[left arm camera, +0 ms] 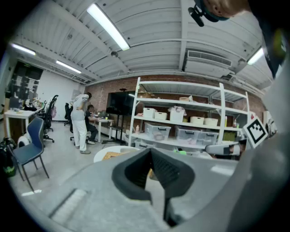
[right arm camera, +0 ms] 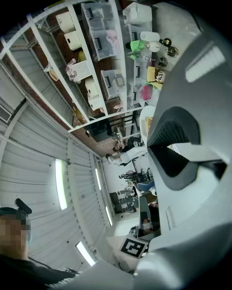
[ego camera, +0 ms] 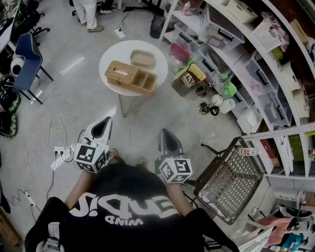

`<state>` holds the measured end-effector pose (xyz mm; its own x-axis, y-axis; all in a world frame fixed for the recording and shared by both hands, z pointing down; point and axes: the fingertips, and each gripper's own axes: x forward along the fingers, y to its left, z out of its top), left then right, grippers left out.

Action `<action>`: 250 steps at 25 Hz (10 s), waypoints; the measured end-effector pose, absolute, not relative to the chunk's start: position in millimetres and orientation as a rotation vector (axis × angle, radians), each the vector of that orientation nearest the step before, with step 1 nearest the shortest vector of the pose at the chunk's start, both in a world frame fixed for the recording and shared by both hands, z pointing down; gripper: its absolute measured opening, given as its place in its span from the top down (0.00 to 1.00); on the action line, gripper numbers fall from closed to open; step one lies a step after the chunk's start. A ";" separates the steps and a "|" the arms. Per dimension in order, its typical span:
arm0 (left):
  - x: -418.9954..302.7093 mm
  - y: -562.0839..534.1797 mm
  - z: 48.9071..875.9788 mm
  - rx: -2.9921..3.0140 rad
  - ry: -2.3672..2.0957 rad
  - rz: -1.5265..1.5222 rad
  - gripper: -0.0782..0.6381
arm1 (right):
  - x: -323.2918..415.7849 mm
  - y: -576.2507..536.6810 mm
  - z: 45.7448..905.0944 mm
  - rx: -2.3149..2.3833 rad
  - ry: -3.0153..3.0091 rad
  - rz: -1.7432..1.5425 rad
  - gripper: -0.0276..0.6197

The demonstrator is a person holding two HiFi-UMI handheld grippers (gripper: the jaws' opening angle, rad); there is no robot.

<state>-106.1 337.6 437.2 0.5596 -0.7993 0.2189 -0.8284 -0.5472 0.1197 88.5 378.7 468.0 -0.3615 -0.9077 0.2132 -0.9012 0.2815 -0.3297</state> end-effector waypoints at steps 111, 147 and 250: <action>-47.5 -295.2 559.0 2.384 -0.896 0.507 0.53 | 111.1 -132.5 500.9 -1.793 2.451 -0.778 0.96; -25.4 -326.2 733.5 2.118 -0.606 0.630 0.51 | 123.6 -192.7 568.2 -1.900 2.402 -1.007 0.96; -73.1 -183.5 404.7 2.562 -1.374 0.155 0.83 | 113.7 -91.0 478.9 -1.655 2.561 -0.713 0.96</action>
<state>-73.1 -183.5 404.7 0.5551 -0.8074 0.2001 -0.8317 -0.5343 0.1512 113.7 -91.0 478.9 -0.4413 -0.8669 0.2321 -0.8621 0.3377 -0.3779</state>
